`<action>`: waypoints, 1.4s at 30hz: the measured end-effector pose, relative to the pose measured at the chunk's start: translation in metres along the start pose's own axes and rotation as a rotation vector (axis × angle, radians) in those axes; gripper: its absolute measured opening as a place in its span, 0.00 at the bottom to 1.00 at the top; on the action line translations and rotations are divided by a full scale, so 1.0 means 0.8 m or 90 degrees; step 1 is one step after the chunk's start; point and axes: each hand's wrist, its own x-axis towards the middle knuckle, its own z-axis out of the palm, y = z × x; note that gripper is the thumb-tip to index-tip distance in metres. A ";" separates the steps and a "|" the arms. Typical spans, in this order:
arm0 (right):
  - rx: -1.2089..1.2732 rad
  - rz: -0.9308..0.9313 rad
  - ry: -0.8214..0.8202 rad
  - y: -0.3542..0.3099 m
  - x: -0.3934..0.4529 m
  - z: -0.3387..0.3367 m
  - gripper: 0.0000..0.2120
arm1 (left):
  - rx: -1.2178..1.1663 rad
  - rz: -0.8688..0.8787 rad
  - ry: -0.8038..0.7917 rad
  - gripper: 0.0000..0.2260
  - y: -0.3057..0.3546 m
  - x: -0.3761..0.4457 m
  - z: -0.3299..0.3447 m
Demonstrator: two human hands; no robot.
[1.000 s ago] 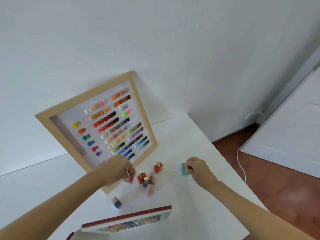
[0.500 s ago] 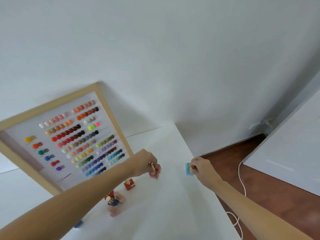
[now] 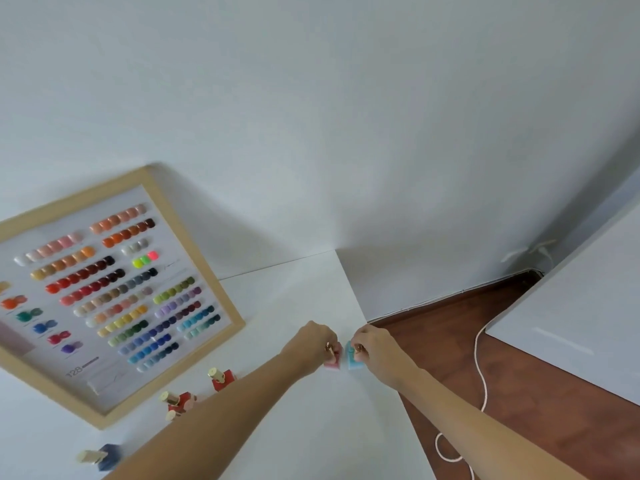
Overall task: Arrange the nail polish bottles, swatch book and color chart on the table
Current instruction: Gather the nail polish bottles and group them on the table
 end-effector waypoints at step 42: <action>0.022 -0.173 0.105 -0.240 -0.013 0.127 0.10 | 0.006 -0.007 0.054 0.18 -0.298 -0.221 -0.114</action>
